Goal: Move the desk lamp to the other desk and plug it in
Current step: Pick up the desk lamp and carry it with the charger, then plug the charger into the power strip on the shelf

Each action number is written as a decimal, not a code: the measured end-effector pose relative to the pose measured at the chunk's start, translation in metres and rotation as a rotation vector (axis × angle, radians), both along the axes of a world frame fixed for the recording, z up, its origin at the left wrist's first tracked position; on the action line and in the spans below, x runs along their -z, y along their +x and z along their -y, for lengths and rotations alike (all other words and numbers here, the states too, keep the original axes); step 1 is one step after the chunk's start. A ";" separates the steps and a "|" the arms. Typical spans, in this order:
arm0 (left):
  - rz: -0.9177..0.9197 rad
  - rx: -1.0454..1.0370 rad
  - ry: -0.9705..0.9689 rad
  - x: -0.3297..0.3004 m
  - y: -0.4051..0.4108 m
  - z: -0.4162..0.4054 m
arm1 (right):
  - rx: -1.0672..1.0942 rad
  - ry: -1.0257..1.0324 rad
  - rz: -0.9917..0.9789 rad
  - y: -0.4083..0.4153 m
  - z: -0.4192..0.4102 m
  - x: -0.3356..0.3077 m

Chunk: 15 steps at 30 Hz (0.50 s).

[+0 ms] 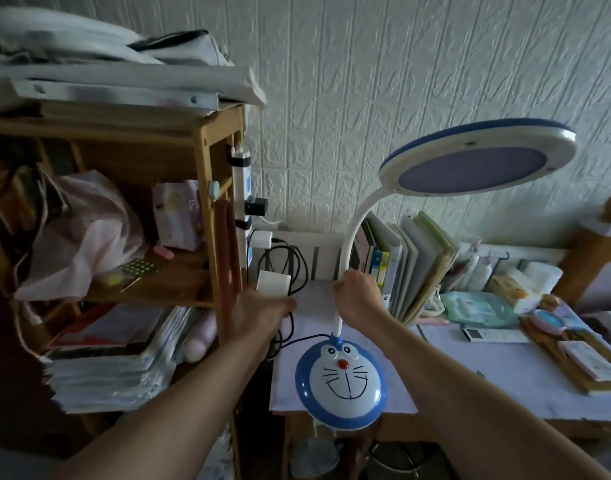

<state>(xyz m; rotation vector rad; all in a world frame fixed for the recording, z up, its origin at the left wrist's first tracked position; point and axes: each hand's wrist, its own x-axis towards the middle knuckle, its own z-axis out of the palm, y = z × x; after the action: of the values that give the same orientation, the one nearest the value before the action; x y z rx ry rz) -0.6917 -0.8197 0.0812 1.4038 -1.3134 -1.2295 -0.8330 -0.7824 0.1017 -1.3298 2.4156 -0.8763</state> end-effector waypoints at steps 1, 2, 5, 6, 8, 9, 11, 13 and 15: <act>-0.003 0.004 -0.002 0.001 -0.007 0.011 | 0.004 -0.005 -0.008 -0.006 0.009 0.000; -0.012 0.004 -0.010 0.001 -0.014 0.021 | -0.002 -0.009 -0.025 -0.012 0.018 0.000; -0.015 0.005 -0.015 0.003 -0.034 0.047 | -0.032 -0.015 -0.072 -0.031 0.046 0.003; -0.011 0.005 -0.010 0.004 -0.040 0.055 | -0.033 -0.014 -0.074 -0.038 0.056 0.005; 0.000 0.018 -0.010 0.010 -0.053 0.073 | -0.036 -0.003 -0.079 -0.052 0.075 0.010; 0.007 0.026 -0.011 0.013 -0.059 0.080 | -0.035 0.000 -0.078 -0.058 0.083 0.013; 0.020 0.018 -0.004 0.019 -0.072 0.096 | -0.051 0.009 -0.073 -0.073 0.102 0.018; 0.039 -0.006 0.011 0.022 -0.086 0.110 | -0.088 0.017 -0.071 -0.087 0.120 0.024; 0.033 -0.027 0.019 0.026 -0.102 0.126 | -0.100 0.006 -0.056 -0.102 0.141 0.030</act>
<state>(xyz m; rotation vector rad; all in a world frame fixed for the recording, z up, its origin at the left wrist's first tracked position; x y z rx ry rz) -0.7940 -0.9461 0.0547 1.4563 -1.3041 -1.2088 -0.9350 -0.9235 0.0720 -1.4770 2.3675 -0.8152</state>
